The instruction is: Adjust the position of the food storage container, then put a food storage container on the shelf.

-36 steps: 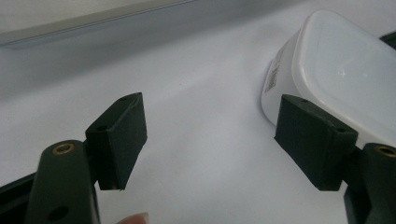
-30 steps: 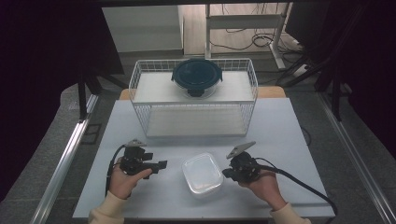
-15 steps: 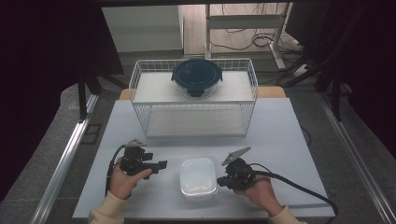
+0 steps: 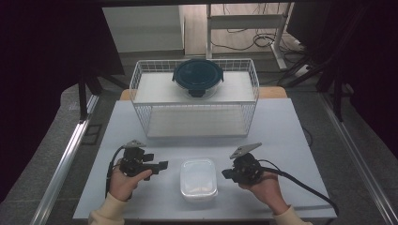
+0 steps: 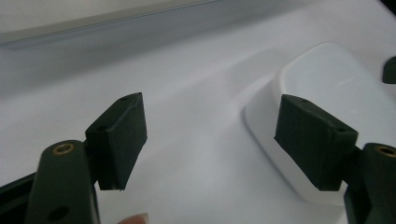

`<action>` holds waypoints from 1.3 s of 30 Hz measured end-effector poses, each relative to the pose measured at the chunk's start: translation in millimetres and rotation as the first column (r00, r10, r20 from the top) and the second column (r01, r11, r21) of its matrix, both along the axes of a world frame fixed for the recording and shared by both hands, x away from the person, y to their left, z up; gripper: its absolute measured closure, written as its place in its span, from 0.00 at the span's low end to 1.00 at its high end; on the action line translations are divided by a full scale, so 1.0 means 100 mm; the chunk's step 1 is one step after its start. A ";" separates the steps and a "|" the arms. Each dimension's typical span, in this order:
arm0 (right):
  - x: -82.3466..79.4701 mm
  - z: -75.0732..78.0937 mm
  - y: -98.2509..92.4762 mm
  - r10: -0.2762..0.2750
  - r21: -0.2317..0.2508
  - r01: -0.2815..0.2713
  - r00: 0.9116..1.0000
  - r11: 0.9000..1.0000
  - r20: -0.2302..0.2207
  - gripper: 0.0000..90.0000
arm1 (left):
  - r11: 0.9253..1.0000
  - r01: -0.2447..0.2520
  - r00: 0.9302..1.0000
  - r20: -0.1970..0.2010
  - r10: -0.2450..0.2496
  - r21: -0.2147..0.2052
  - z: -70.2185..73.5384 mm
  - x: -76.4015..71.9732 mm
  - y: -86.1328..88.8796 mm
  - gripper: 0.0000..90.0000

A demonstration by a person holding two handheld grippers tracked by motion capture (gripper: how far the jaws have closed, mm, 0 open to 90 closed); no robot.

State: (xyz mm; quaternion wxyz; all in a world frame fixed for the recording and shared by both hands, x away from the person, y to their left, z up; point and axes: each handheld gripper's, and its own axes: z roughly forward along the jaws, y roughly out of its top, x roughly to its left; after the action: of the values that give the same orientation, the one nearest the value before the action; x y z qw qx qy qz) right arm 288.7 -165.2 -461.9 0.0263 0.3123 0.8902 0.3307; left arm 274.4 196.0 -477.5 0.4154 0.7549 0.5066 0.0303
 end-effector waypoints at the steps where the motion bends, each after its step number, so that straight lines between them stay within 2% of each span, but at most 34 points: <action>1: 0.00 0.00 0.00 0.000 0.000 0.000 1.000 1.000 0.000 0.91 | 1.000 0.006 1.000 0.003 -0.006 -0.017 0.02 -0.02 -0.01 0.27; 4: 0.00 0.04 -0.02 -0.049 0.037 0.048 0.999 0.998 0.010 0.66 | 1.000 0.011 1.000 0.017 -0.010 -0.024 0.07 -0.06 -0.02 0.27; 6: 0.00 0.07 -0.03 -0.083 0.061 0.082 0.997 0.995 0.010 0.54 | 0.999 0.012 1.000 0.019 -0.011 -0.035 0.09 -0.08 -0.02 0.27; 9: 0.00 0.10 -0.06 -0.121 0.097 0.120 0.993 0.988 0.005 0.44 | 0.999 0.013 1.000 0.021 -0.012 -0.043 0.09 -0.12 -0.03 0.27; 10: 0.00 0.10 -0.09 -0.141 0.132 0.142 0.990 0.981 -0.019 0.40 | 0.999 0.016 1.000 0.021 -0.015 -0.045 0.09 -0.13 -0.03 0.27; 11: 0.00 0.10 -0.09 -0.141 0.132 0.142 0.990 0.981 -0.019 0.40 | 0.999 0.016 1.000 0.020 -0.015 -0.047 0.09 -0.14 -0.03 0.27; 12: 0.01 0.09 -0.12 -0.159 0.154 0.163 0.987 0.975 -0.036 0.36 | 0.999 0.017 1.000 0.019 -0.016 -0.050 0.09 -0.15 -0.03 0.27; 17: 0.03 0.07 -0.17 -0.191 0.173 0.198 0.980 0.965 -0.056 0.33 | 0.998 0.016 1.000 0.009 -0.015 -0.065 0.07 -0.18 -0.03 0.27; 21: 0.01 0.08 -0.15 -0.169 0.214 0.186 0.981 0.959 -0.093 0.33 | 0.997 0.013 1.000 0.002 -0.013 -0.079 0.06 -0.21 -0.02 0.27; 26: 0.00 0.07 -0.11 -0.163 0.260 0.194 0.977 0.946 -0.137 0.34 | 0.995 0.012 1.000 -0.006 -0.013 -0.096 0.05 -0.24 -0.05 0.27; 28: 0.00 0.05 -0.09 -0.153 0.274 0.192 0.976 0.942 -0.156 0.35 | 0.994 0.012 1.000 -0.023 -0.015 -0.112 0.01 -0.23 -0.07 0.27; 31: 0.01 0.01 -0.06 -0.150 0.274 0.193 0.974 0.942 -0.171 0.37 | 0.988 0.004 0.998 -0.059 -0.014 -0.152 -0.05 -0.20 -0.10 0.27; 32: 0.01 -0.01 -0.04 -0.145 0.279 0.194 0.972 0.941 -0.185 0.38 | 0.984 0.004 0.997 -0.077 -0.018 -0.176 -0.09 -0.19 -0.11 0.27; 33: 0.01 -0.01 -0.04 -0.145 0.279 0.194 0.972 0.941 -0.185 0.38 | 0.984 0.004 0.997 -0.077 -0.018 -0.176 -0.09 -0.19 -0.11 0.27; 35: 0.03 -0.05 -0.02 -0.138 0.292 0.198 0.967 0.936 -0.213 0.39 | 0.978 0.001 0.995 -0.093 -0.020 -0.208 -0.11 -0.18 -0.14 0.28; 37: 0.04 -0.06 -0.01 -0.138 0.293 0.201 0.966 0.935 -0.221 0.39 | 0.973 0.001 0.994 -0.105 -0.026 -0.231 -0.13 -0.17 -0.17 0.28; 39: 0.06 -0.09 0.01 -0.138 0.291 0.205 0.962 0.934 -0.234 0.40 | 0.971 0.002 0.993 -0.117 -0.031 -0.240 -0.16 -0.16 -0.20 0.29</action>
State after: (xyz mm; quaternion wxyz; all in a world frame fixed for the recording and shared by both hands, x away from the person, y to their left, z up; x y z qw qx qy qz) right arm 294.8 -164.5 -470.7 -0.0888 0.4226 0.7933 0.4292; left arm 258.2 175.7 -493.2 0.4723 0.7040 0.5243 -0.0797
